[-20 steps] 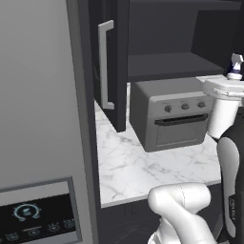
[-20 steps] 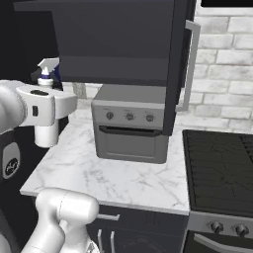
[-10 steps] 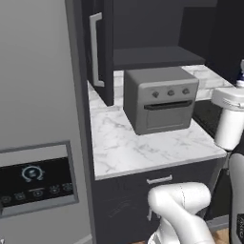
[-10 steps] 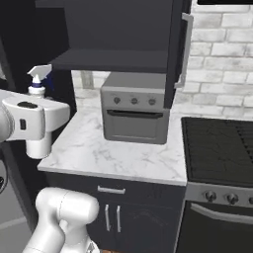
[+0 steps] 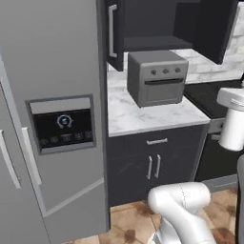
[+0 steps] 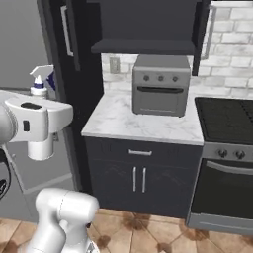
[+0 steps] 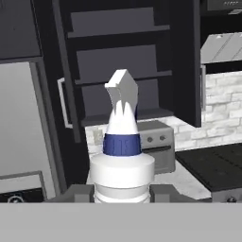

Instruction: Move the cutting board and knife to the sink. Then move spray from the cabinet to the counter.

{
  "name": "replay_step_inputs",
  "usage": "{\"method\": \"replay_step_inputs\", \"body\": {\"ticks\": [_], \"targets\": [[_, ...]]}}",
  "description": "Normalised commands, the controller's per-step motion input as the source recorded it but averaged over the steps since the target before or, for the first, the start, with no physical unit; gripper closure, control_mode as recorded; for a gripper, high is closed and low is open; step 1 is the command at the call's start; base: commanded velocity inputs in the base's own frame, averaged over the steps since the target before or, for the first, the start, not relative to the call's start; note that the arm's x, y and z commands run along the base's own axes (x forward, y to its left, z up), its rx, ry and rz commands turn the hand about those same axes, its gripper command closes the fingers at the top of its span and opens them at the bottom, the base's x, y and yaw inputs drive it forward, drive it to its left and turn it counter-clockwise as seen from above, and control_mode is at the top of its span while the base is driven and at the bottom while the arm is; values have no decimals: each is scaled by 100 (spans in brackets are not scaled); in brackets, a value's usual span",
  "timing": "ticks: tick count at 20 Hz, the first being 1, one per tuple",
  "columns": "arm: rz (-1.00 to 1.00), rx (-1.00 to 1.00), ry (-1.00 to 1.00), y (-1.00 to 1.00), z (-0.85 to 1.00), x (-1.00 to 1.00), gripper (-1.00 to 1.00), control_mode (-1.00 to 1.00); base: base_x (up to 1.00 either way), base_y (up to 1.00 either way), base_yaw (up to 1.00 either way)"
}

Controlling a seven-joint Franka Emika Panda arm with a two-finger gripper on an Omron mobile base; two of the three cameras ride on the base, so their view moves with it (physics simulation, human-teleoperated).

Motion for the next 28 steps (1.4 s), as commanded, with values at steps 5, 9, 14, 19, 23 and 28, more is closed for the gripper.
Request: {"method": "replay_step_inputs", "body": {"ticks": [5, 9, 14, 19, 23, 28], "targets": [[0, 0, 0, 0, 0, 0, 100, 100, -56, 100, 0], [0, 0, 0, 0, 0, 0, 100, 100, -30, 100, 0], [0, 0, 0, 0, 0, 0, 100, 100, 0, 100, -5], [0, 0, 0, 0, 0, 0, 100, 100, 1, 100, -7], [0, 0, 0, 0, 0, 0, 100, 100, 15, 100, -7], [0, 0, 0, 0, 0, 0, 100, 100, 27, 100, -8]]}}
